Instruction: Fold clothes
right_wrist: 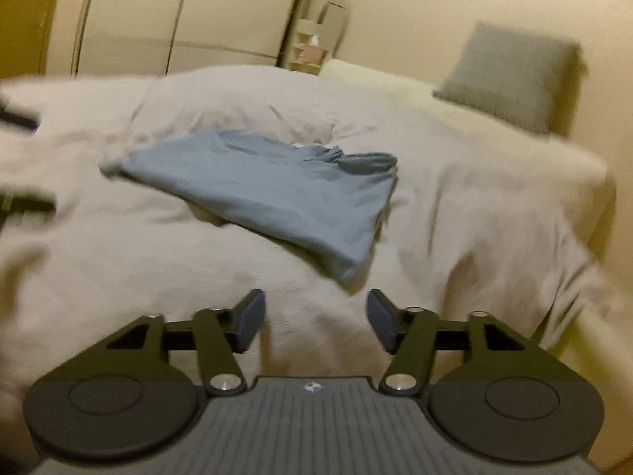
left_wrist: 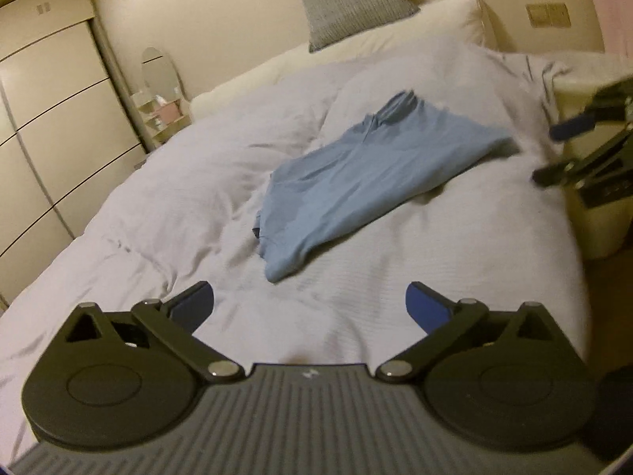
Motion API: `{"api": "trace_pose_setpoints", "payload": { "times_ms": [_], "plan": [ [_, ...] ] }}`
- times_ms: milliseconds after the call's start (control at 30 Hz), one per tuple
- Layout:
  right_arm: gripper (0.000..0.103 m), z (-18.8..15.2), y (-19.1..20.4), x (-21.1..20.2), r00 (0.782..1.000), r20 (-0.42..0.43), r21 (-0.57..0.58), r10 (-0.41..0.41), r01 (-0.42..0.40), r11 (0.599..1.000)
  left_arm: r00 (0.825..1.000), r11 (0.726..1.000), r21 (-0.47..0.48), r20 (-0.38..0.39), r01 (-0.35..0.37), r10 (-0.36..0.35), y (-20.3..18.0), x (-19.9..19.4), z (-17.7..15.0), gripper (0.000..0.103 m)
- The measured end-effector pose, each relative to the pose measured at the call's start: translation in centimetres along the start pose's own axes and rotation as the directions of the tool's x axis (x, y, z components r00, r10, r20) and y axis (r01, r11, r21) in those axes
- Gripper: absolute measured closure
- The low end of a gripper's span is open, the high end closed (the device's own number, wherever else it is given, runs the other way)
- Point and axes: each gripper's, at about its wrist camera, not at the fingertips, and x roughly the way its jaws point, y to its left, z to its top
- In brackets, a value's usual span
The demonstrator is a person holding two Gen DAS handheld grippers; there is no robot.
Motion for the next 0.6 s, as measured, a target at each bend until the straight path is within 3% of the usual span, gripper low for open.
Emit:
{"api": "trace_pose_setpoints", "payload": {
  "times_ms": [33,100,167,333,600],
  "plan": [
    [0.034,0.0,-0.1,-0.6,1.0,-0.001,0.045,0.018,-0.018,0.999,1.0,1.0,-0.018,-0.004,-0.007,0.007,-0.4,-1.0,0.0,0.001],
    [0.019,0.2,-0.2,-1.5,0.999,-0.005,0.098,0.047,-0.046,0.994,1.0,0.997,-0.079,-0.016,-0.021,0.02,-0.8,-2.7,0.2,0.001],
    [0.014,0.4,-0.2,-2.8,0.997,0.001,0.133,0.076,-0.075,0.988,0.999,0.988,-0.15,-0.022,-0.044,0.041,-1.0,-4.0,0.3,0.001],
    [0.014,1.6,-0.9,-5.1,0.993,-0.006,0.21,0.114,-0.11,0.971,0.999,0.933,-0.356,-0.036,-0.05,0.04,-0.5,-5.7,0.8,0.001],
    [0.014,3.3,-0.6,-7.5,0.996,-0.015,0.276,0.087,-0.08,0.958,1.0,0.918,-0.397,0.017,-0.009,0.017,0.4,-8.8,2.6,0.001]
  ]
}}
